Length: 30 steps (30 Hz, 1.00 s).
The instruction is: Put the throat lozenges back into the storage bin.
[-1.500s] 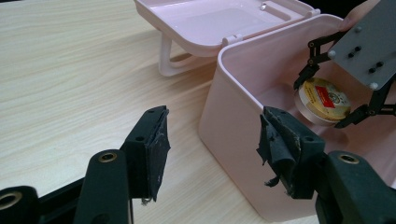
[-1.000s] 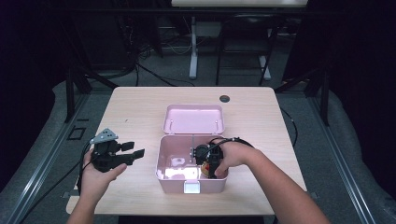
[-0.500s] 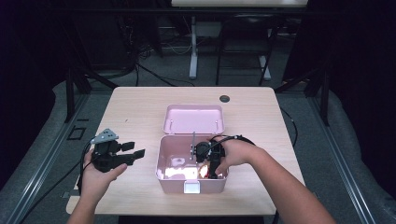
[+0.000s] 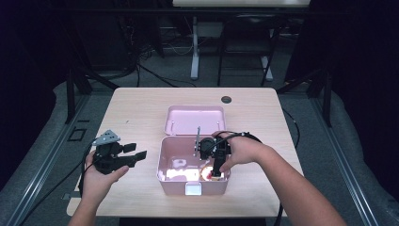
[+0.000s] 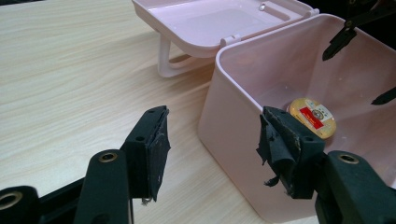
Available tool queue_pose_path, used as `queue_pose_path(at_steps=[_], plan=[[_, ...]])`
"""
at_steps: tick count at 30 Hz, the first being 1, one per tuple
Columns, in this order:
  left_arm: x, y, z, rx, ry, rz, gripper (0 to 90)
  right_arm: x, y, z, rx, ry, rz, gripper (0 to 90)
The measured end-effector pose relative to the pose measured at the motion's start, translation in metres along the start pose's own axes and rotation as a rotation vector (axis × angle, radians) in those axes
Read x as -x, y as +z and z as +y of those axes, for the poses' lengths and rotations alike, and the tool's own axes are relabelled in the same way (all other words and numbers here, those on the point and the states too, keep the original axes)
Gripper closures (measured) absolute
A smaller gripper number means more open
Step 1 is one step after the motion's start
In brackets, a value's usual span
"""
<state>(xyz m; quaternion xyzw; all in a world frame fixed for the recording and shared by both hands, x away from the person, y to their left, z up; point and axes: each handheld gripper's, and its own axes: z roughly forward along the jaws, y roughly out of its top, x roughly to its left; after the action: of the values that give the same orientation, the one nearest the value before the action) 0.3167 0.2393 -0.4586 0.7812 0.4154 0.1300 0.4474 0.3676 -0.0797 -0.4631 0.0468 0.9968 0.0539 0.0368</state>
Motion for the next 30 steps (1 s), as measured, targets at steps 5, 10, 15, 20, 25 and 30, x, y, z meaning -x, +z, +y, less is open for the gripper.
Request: queue_pose_path(at_steps=[5, 10, 15, 20, 25, 30], plan=[[0.000, 0.000, 0.000, 0.000, 0.000, 0.001, 42.2, -0.001, -0.012, 0.000, 0.004, 0.008, -0.021, 20.9], [0.000, 0.000, 0.000, -0.002, -0.001, -0.002, 42.4, -0.002, -0.022, 0.000, 0.006, 0.007, -0.037, 22.2], [0.001, 0.002, -0.001, -0.003, 0.003, 0.000, 42.5, -0.001, -0.031, 0.000, 0.027, 0.018, -0.043, 24.1], [0.001, 0.002, -0.001, -0.006, 0.001, -0.001, 42.7, 0.000, -0.035, -0.005, 0.006, 0.030, -0.038, 26.0], [0.001, 0.002, -0.001, -0.006, 0.001, -0.001, 42.7, 0.001, -0.042, -0.008, -0.004, 0.035, -0.043, 26.0], [0.001, 0.002, -0.001, -0.006, 0.001, -0.001, 42.6, 0.004, -0.049, -0.014, -0.012, 0.052, -0.051, 26.0]])
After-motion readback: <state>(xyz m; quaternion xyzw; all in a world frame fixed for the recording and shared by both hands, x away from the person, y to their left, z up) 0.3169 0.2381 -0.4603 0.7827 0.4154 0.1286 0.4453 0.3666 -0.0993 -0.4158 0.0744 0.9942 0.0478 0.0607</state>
